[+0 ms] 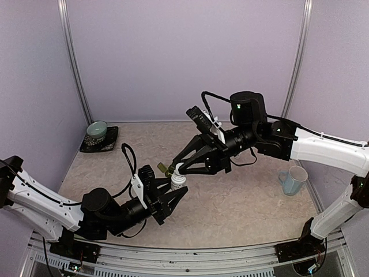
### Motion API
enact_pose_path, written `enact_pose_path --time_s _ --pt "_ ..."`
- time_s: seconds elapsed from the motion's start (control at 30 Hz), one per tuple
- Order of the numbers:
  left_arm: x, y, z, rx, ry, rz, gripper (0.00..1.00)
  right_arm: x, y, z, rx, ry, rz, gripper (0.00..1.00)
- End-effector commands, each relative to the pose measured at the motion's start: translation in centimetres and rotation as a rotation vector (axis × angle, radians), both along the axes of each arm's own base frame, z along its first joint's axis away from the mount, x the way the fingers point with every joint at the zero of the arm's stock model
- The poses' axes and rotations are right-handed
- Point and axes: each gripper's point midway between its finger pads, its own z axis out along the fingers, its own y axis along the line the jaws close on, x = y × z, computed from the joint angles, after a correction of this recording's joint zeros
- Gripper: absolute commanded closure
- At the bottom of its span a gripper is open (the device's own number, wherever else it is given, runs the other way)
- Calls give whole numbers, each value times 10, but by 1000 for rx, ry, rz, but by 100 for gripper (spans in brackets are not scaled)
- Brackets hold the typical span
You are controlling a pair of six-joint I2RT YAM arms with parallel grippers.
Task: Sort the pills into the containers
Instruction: Screw the lid of the pill bottle onto the pill bottle.
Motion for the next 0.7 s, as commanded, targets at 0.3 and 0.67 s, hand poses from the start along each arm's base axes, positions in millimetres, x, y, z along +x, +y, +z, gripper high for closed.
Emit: enact_pose_path --time_s 0.3,0.67 --pt "-1 -2 16 -45 -12 -13 65 4 4 -20 -39 13 2 73" --pt "-2 -1 19 -45 -20 -13 65 6 7 -28 -51 4 -5 73"
